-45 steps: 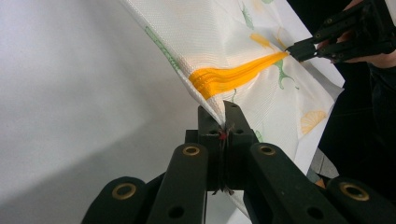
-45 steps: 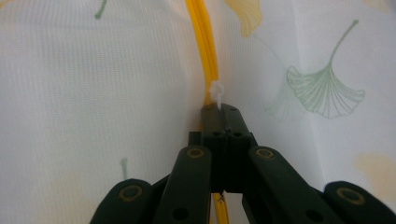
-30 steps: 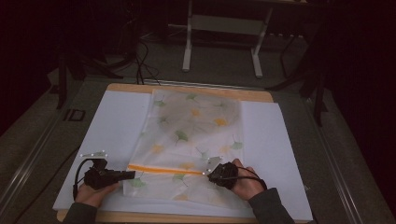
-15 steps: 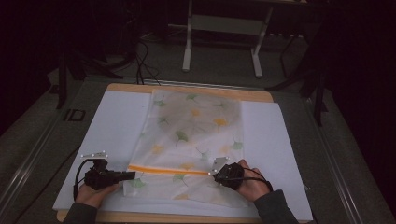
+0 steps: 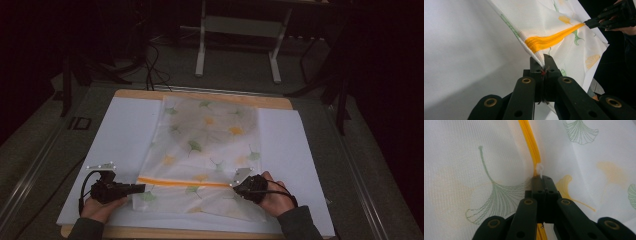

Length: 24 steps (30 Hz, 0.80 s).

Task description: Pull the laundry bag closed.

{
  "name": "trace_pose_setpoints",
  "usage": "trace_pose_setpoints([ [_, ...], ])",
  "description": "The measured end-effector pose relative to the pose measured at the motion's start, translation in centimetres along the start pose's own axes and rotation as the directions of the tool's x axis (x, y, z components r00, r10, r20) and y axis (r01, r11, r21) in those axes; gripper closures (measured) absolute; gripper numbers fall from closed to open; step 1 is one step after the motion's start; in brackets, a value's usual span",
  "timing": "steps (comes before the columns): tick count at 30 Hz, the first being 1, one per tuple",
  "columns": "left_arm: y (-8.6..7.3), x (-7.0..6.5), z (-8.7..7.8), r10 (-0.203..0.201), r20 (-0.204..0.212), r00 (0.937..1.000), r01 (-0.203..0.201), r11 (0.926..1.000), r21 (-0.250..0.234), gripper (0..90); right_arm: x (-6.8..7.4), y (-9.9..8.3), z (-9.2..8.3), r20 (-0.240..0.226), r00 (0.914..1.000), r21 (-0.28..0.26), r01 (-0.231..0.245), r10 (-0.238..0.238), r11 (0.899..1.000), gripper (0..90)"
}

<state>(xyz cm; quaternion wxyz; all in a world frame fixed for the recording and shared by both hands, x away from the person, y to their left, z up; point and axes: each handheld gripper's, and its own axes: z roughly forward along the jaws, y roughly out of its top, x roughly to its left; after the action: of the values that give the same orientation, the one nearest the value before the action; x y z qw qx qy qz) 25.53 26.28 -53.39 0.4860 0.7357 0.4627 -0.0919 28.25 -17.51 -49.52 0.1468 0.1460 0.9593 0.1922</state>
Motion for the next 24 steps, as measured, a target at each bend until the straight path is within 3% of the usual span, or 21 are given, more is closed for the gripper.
trace_pose_setpoints([
  [15, 0.0, 0.0, -0.1, 0.004, -0.003, 1.0, -0.004, 1.0, 0.003, 88.7, -0.1, -0.8, -0.3, 0.018, 0.9998, 0.026, 0.005, -0.006, 1.0, 90.0],
  [24, -0.1, 0.1, -0.1, 0.0, -0.006, 1.0, 0.0, 1.0, 0.001, 88.7, -0.4, -2.3, -0.5, 0.025, 0.9992, 0.035, -0.031, 0.031, 0.999, 90.0],
])
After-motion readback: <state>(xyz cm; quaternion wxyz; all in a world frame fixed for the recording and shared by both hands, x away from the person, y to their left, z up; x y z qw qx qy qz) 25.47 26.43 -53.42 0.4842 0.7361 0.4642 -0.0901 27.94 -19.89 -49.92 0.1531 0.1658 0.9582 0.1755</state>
